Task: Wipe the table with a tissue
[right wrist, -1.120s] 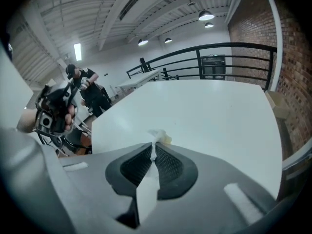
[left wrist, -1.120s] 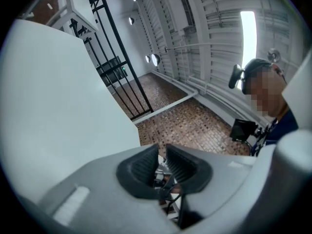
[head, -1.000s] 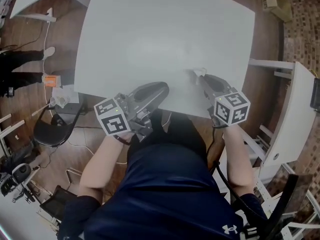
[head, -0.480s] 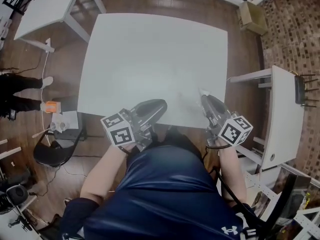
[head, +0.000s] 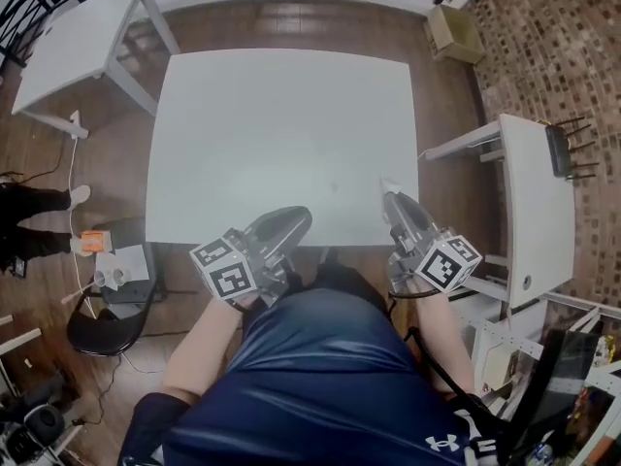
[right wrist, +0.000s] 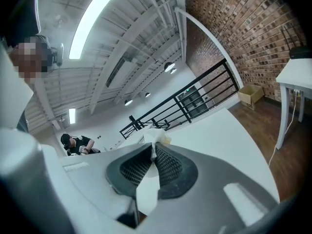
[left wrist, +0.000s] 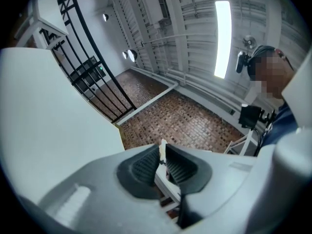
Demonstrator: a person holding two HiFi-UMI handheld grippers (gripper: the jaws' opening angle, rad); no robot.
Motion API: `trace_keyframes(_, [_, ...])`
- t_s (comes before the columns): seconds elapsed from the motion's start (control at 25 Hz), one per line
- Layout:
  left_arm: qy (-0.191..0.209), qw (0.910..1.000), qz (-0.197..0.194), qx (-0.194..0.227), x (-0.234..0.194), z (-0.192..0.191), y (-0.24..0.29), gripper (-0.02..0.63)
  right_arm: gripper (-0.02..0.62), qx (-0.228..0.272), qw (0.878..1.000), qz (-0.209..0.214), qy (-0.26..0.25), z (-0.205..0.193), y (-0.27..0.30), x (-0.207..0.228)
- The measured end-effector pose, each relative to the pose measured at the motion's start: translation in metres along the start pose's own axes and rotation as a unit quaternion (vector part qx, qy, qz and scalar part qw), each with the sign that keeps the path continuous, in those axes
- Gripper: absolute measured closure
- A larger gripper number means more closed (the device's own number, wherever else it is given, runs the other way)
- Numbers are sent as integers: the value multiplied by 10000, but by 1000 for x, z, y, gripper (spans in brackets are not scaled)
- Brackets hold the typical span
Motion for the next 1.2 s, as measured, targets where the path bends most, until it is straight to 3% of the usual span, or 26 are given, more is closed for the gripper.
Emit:
trace_keyframes(0.12, [-21, 9999, 60, 81, -1, 2, -9, 568, 568, 177, 9998, 20, -26, 4, 4, -5])
trace_keyframes(0.44, [144, 9996, 153, -185, 14, 7, 13, 568, 568, 659, 9977, 142, 54, 28, -16, -5])
trace_keyframes(0.76, [334, 9991, 128, -221, 37, 4, 60, 568, 568, 664, 9969, 431, 9, 45, -35, 17])
trace_keyframes(1.2, [292, 9993, 193, -163, 37, -6, 68, 568, 568, 531, 9970, 537, -173, 50, -36, 22])
Point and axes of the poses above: the fingertips, and each gripper's own axes: y forward along the fingers, x to its right, z out of its top, the point moved 6 cm from there along -y, backward along the fingers, and after that the axes turned 3 degrees about y, right-handed, at the moved point
